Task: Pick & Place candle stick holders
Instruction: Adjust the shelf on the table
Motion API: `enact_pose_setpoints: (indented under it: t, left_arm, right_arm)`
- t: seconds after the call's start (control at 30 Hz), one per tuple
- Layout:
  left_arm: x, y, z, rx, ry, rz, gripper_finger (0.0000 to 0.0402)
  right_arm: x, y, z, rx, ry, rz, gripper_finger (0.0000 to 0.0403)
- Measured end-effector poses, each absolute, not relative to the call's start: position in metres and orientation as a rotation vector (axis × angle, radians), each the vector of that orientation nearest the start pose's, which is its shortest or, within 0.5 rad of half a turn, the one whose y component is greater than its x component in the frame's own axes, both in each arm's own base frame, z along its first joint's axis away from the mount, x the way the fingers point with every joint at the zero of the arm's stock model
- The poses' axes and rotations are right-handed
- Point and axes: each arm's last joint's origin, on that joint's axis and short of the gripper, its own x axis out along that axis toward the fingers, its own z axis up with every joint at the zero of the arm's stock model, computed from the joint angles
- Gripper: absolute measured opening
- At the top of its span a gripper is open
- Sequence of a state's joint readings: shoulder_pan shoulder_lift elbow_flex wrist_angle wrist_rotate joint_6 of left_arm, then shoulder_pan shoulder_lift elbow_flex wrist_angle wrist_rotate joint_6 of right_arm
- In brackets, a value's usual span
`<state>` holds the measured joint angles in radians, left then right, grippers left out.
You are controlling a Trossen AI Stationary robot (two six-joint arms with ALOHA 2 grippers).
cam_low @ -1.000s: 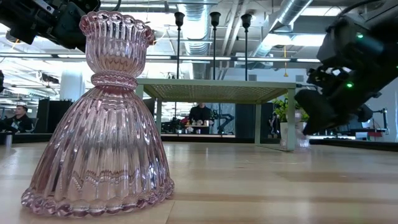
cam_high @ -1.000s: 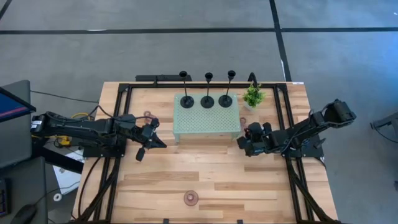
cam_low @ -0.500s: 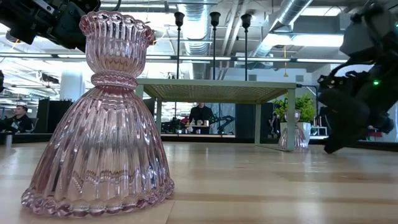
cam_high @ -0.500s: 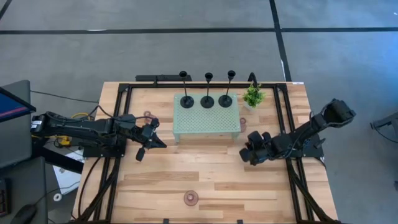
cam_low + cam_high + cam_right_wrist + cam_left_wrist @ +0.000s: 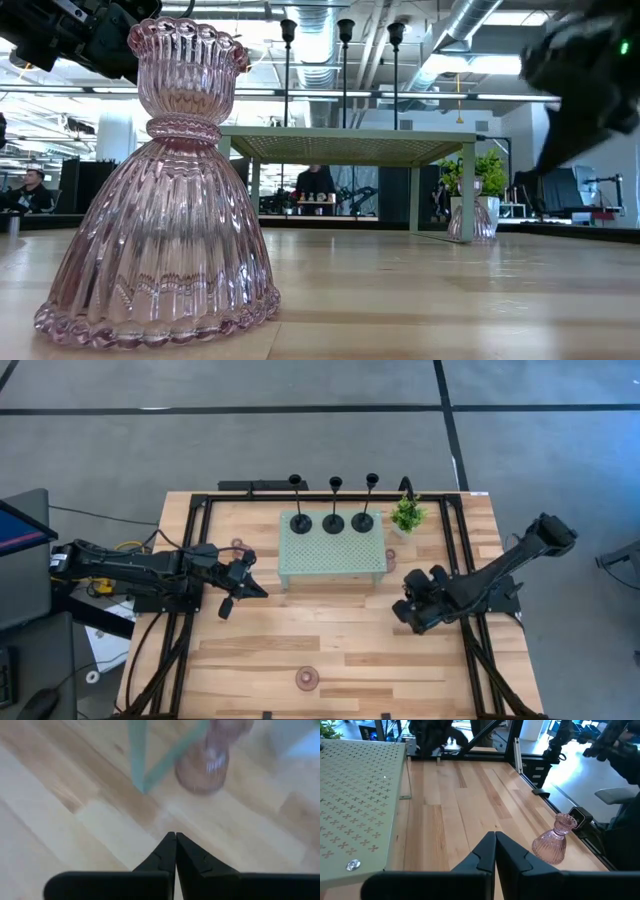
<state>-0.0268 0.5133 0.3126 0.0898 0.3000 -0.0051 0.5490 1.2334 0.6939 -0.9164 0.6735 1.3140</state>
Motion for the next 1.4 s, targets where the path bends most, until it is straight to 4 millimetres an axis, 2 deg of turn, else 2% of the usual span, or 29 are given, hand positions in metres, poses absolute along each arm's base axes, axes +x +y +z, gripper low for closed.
enact_pose_setpoints:
  t: [0.17,0.37,0.47,0.83,1.07,1.27,1.4]
  left_arm:
    - [0.137,-0.012,0.233,-0.020,0.111,-0.326,0.0010]
    - [0.137,-0.012,0.233,-0.020,0.111,-0.326,0.0010]
    - [0.137,-0.012,0.233,-0.020,0.111,-0.326,0.0010]
    - [0.143,-0.012,0.226,-0.027,0.163,-0.326,0.0010]
    - [0.147,-0.013,0.222,-0.032,0.194,-0.325,0.0010]
    - [0.147,-0.013,0.223,-0.031,0.190,-0.325,0.0010]
    - [0.147,-0.013,0.223,-0.031,0.189,-0.325,0.0010]
  right_arm:
    - [0.153,0.078,0.214,0.291,0.692,-0.715,0.0000]
    - [0.143,0.069,0.225,0.349,0.567,-0.662,0.0000]
    - [0.144,0.065,0.221,0.378,0.526,-0.635,0.0000]
    - [0.149,0.044,0.184,0.413,0.494,-0.718,0.0000]
    - [0.161,0.035,0.180,0.433,0.425,-0.672,0.0000]
    - [0.164,0.022,0.178,0.422,0.436,-0.713,0.0000]
    - [0.167,0.018,0.178,0.455,0.460,-0.680,0.0000]
